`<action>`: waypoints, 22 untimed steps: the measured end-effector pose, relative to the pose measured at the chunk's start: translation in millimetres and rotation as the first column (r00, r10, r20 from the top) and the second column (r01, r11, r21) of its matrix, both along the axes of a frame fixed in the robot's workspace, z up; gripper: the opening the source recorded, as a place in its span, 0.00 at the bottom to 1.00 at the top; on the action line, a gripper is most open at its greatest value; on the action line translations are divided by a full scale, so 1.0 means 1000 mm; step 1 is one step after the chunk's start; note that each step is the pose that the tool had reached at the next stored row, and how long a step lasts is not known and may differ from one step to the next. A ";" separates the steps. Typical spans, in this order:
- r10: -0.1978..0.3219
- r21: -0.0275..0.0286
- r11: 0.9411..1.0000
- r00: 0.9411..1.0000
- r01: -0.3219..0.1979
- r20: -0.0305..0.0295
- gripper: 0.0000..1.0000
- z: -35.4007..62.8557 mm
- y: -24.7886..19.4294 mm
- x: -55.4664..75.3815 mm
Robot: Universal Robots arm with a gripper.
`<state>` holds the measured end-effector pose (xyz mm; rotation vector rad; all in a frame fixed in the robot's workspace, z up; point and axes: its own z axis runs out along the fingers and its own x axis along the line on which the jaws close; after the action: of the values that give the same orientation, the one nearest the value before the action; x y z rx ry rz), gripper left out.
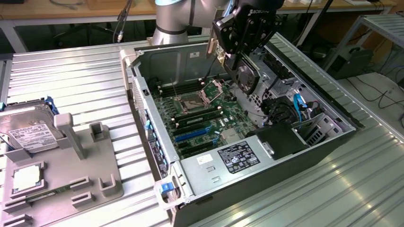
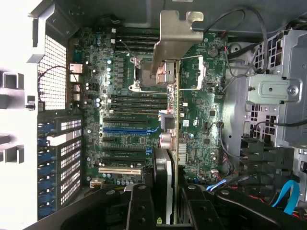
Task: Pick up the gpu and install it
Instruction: 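Insert the gpu into the slot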
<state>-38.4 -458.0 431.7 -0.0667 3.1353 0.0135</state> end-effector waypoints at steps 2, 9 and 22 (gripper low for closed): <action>0.001 0.000 1.000 1.000 -0.001 0.000 0.28 0.0000 0.0000 0.000; 0.023 0.000 1.000 1.000 -0.023 0.000 0.28 0.0000 0.0000 0.000; 0.078 0.000 0.997 0.997 -0.078 0.000 0.28 0.0000 0.0000 0.000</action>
<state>-38.4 -458.0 431.7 -0.1886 3.1307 0.0138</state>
